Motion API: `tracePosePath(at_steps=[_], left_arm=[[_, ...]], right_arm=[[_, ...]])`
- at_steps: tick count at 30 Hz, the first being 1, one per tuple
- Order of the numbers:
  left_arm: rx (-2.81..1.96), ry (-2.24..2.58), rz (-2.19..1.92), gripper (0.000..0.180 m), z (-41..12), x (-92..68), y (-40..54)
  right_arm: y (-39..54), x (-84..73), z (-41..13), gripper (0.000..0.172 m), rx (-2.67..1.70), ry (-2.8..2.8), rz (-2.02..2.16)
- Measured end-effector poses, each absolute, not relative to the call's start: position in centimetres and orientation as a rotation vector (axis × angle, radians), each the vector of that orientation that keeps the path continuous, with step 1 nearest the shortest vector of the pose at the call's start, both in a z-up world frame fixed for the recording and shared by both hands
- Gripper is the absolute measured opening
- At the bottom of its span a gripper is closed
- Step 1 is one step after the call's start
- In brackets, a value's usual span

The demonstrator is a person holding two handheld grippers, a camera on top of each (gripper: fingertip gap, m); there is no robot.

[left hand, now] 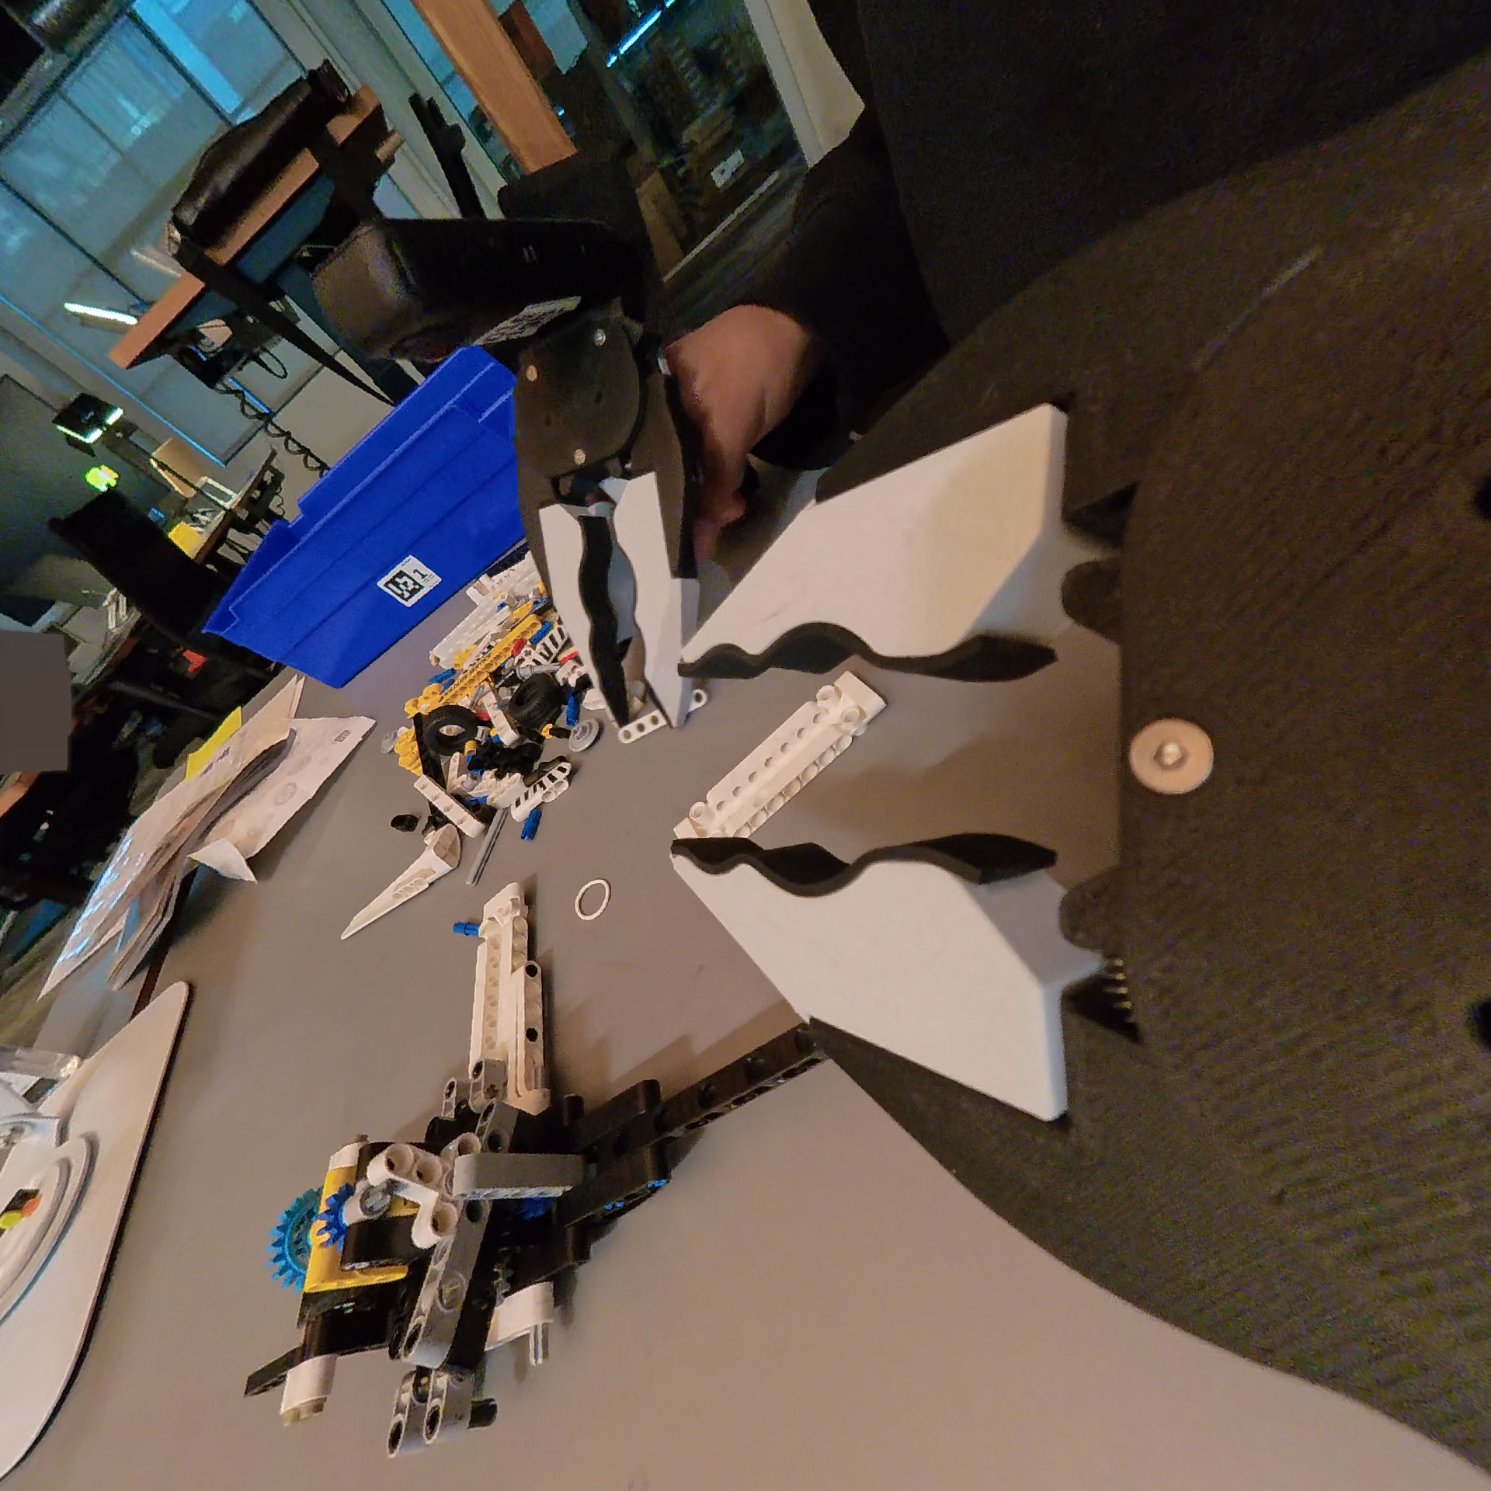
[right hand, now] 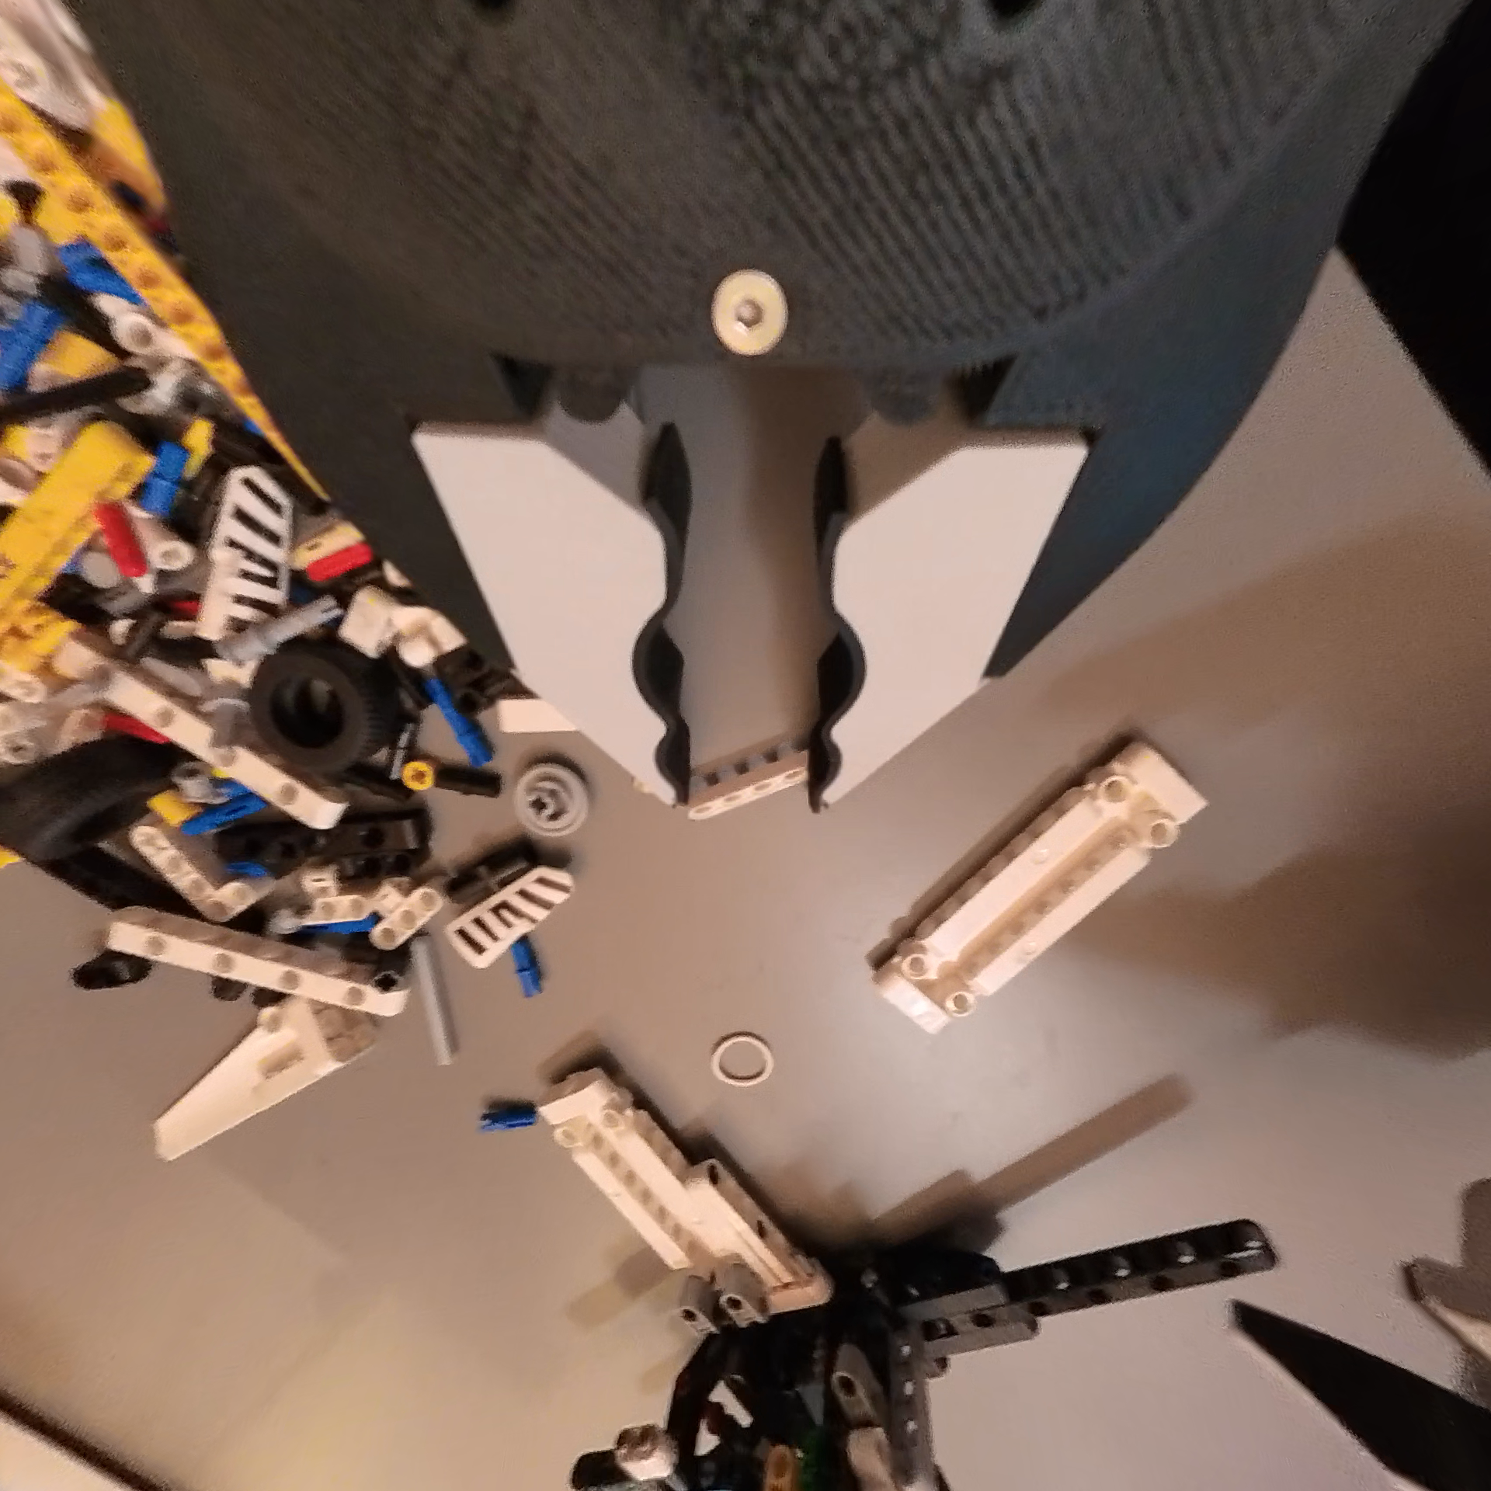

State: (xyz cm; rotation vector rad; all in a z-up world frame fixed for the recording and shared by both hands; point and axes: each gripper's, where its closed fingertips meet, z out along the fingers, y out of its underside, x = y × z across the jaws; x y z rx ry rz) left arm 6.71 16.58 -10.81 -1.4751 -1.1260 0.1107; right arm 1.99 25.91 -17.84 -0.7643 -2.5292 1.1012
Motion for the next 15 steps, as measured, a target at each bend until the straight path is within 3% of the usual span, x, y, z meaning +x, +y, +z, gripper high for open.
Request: tracePosePath(at_steps=[10, 15], left_arm=[[-1.451, -1.132, 0.116, 0.038, -10.6, 6.7, 16.2], [-1.456, -1.125, 0.127, 0.038, -10.4, 6.8, 16.3]], right_arm=[[25.4, 2.4, -15.2, 0.026, -0.715, -2.467, 1.271], [22.3, 5.1, -15.4, 0.036, -0.674, -2.565, 1.371]])
